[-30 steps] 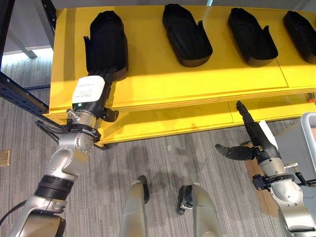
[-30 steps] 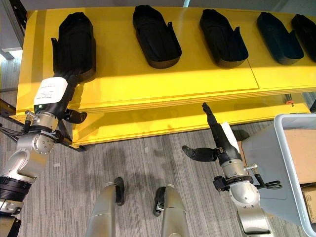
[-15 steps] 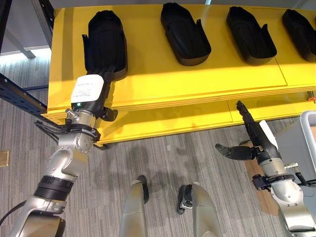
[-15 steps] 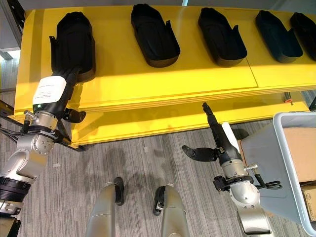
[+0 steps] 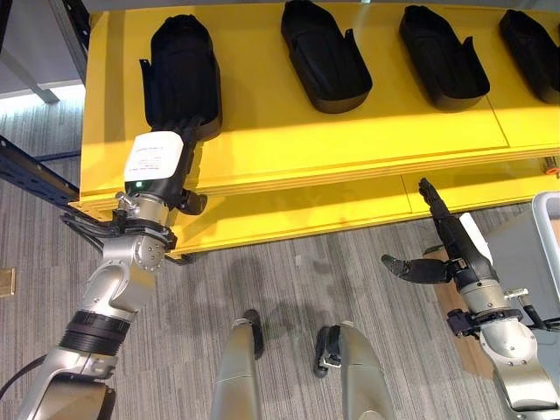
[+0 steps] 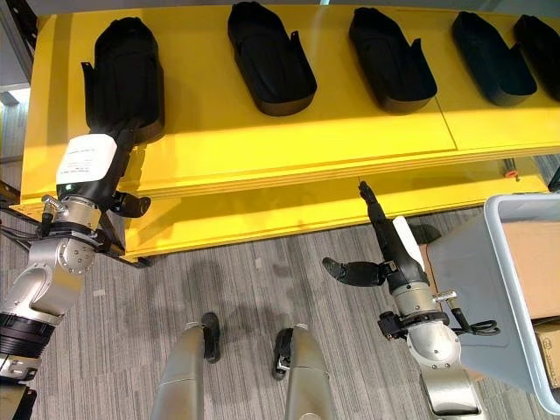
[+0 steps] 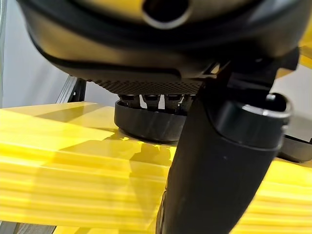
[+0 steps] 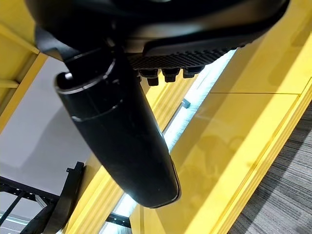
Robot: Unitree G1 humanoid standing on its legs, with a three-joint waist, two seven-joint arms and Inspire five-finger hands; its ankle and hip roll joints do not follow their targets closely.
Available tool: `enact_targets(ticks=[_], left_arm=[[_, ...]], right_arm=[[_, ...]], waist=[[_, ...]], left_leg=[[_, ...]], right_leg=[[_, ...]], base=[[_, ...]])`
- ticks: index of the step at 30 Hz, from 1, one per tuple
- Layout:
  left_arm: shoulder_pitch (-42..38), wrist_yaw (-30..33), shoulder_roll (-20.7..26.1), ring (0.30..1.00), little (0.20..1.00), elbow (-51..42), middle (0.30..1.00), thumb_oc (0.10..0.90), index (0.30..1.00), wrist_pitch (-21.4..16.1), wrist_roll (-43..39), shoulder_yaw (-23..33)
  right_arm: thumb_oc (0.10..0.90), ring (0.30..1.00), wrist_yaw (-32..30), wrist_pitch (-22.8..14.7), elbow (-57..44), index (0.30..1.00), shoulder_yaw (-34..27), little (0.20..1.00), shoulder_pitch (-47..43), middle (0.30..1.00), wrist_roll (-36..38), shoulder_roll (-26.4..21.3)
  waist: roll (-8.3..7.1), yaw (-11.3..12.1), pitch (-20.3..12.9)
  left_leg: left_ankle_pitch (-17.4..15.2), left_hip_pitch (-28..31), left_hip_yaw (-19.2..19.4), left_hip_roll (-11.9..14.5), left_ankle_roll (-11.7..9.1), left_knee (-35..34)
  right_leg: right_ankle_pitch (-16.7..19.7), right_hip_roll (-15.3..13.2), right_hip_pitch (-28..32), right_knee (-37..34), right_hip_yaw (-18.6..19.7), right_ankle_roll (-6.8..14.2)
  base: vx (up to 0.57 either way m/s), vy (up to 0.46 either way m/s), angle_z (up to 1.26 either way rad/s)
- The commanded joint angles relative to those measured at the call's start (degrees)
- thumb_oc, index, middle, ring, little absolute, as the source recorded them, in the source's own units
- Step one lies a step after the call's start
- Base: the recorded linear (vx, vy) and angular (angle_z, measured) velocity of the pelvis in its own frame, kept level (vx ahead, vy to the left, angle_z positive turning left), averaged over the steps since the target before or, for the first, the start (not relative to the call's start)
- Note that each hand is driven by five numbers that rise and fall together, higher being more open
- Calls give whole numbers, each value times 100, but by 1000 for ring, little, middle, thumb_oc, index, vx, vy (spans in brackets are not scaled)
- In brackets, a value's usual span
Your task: Move parts from the plastic box to the shelf.
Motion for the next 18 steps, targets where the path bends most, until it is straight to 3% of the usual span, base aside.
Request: enact_targets(ticks=[1, 18], left_arm=[[-1071, 546, 239, 1000, 1000, 195, 1000, 900, 1000, -11, 140, 124], [-1410, 592, 349, 1000, 1000, 644, 1000, 900, 1000, 91, 19, -21]], right_arm=[[900, 1000, -123, -433, -586, 1000, -245, 1000, -185, 1000, 254, -332], [900, 1000, -97, -455, -644, 1000, -245, 1000, -60, 1000, 357, -370]], waist=[[121, -92, -477], [114, -132, -500]], left_leg=[[-449, 313, -394, 305, -220, -200], [-455, 243, -401, 315, -216, -157]], right_leg=[[300, 71, 178, -707, 214, 212], [307, 74, 103, -687, 238, 214]], base=[[-2, 2, -4], [0, 0, 0]])
